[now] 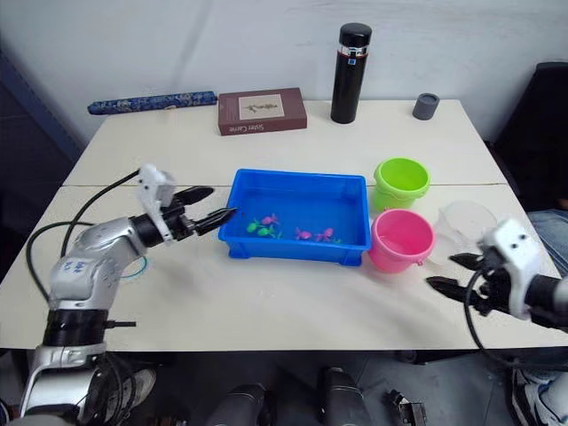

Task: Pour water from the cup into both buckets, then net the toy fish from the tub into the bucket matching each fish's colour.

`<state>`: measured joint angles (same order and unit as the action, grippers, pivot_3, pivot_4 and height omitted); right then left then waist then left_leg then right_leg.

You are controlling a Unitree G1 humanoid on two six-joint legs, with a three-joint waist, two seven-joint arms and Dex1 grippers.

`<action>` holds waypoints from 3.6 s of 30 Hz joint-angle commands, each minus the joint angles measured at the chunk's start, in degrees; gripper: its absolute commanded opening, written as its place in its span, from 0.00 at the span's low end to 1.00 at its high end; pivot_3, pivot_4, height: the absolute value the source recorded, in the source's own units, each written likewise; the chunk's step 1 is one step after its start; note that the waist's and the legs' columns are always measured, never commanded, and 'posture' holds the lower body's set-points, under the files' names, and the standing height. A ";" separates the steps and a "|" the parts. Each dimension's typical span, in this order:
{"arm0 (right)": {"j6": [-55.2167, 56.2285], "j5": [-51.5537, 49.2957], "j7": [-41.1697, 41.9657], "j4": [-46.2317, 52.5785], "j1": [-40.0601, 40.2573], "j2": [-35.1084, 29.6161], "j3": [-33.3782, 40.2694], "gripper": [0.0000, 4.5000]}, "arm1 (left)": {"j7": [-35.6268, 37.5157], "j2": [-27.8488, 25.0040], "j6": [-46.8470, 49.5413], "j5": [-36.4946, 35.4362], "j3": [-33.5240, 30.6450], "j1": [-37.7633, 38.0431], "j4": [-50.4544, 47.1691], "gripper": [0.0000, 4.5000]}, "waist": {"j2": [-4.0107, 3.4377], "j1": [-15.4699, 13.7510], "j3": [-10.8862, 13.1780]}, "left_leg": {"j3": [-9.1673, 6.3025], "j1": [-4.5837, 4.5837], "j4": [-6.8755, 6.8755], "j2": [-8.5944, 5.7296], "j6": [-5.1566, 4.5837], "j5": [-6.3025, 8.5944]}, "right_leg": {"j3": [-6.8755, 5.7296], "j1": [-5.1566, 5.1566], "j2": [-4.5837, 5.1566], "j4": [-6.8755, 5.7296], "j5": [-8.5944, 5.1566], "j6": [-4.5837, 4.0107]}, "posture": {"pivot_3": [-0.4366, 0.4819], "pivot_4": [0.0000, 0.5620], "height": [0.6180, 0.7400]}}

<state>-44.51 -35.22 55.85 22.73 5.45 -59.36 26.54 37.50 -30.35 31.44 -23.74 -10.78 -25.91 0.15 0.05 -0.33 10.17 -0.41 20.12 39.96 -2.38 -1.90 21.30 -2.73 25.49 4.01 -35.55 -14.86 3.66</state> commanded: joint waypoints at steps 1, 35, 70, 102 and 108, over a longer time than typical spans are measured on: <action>1.48 -3.03 1.90 3.54 -3.95 0.84 -3.43 0.96 | -4.80 -1.31 1.62 -0.53 -5.26 2.21 -4.12 1.00 | 0.03 -0.53 0.02 | 0.00 0.01 0.02 -0.01 0.00 0.00 | -0.01 0.00 0.01 0.01 0.00 0.00 | 0.48 0.27 0.99; 18.98 1.10 -1.55 10.06 -9.86 16.16 -18.06 0.98 | -7.30 -6.41 -21.85 15.16 -2.67 -11.66 51.56 1.00 | 0.24 -1.23 -0.04 | -0.20 0.13 0.04 -0.10 0.05 0.06 | -0.31 -0.03 0.09 0.04 0.01 0.01 | 0.48 0.27 0.99; 16.29 0.12 -3.14 8.96 -12.30 12.53 -17.70 1.00 | 5.83 -12.71 -13.80 11.82 -0.07 -8.19 26.52 0.01 | 0.44 -0.96 0.05 | -0.23 0.17 0.04 -0.09 0.05 0.05 | -0.31 0.01 0.14 -0.07 0.01 0.01 | 0.48 0.27 0.99; -6.27 -1.30 -6.22 7.47 -26.94 14.22 -30.59 1.00 | 37.17 -0.69 -15.19 11.66 32.20 -19.80 2.64 0.01 | 0.39 -1.19 0.07 | -0.32 0.23 0.12 -0.13 -0.03 0.00 | -0.32 -0.01 0.14 0.12 -0.01 -0.03 | 0.48 0.27 0.99; -6.71 -1.64 -6.41 8.71 -26.51 14.79 -30.62 1.00 | 37.63 -0.37 -16.33 12.39 32.07 -20.80 4.34 0.01 | 0.39 -1.18 0.07 | -0.32 0.23 0.12 -0.13 -0.04 0.00 | -0.32 0.00 0.13 0.11 -0.01 -0.03 | 0.48 0.27 0.99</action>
<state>-51.34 -35.84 49.36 29.20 -21.12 -44.53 -4.38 74.71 -30.69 16.02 -11.46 22.48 -45.66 5.23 0.43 -1.51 10.24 -0.73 20.35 40.08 -2.51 -1.94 21.30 -3.06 25.49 4.14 -35.44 -14.87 3.63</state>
